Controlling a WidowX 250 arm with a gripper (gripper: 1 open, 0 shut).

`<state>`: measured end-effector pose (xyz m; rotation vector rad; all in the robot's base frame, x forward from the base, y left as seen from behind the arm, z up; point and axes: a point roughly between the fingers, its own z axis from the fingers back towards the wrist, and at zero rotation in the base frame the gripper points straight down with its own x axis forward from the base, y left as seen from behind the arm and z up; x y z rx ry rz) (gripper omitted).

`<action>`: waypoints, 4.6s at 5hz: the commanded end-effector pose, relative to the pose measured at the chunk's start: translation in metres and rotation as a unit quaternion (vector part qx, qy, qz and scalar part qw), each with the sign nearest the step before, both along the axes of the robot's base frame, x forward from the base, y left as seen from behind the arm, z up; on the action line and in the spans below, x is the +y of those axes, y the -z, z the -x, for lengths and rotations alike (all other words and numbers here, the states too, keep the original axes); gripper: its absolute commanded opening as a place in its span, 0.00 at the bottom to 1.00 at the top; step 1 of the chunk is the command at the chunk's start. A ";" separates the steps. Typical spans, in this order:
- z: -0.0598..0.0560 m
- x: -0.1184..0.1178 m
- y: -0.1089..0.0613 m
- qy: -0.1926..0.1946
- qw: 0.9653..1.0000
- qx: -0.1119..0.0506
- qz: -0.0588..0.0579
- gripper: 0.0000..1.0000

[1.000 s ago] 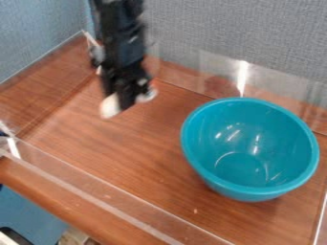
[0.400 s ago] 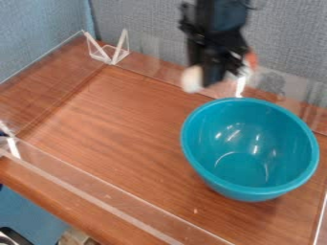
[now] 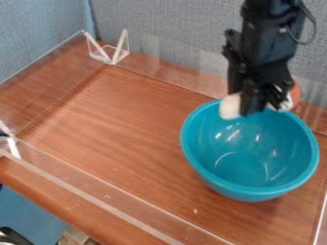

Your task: Put the mushroom in the blue bowl

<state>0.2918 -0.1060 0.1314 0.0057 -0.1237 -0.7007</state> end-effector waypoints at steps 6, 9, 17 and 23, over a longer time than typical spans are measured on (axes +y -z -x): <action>-0.005 -0.001 0.023 0.038 0.999 -0.026 0.010 0.00; -0.011 0.004 0.040 0.040 0.999 -0.013 0.006 0.00; -0.030 0.021 0.047 0.007 1.000 -0.008 -0.010 0.00; -0.039 0.030 0.045 -0.017 1.000 -0.014 -0.011 0.00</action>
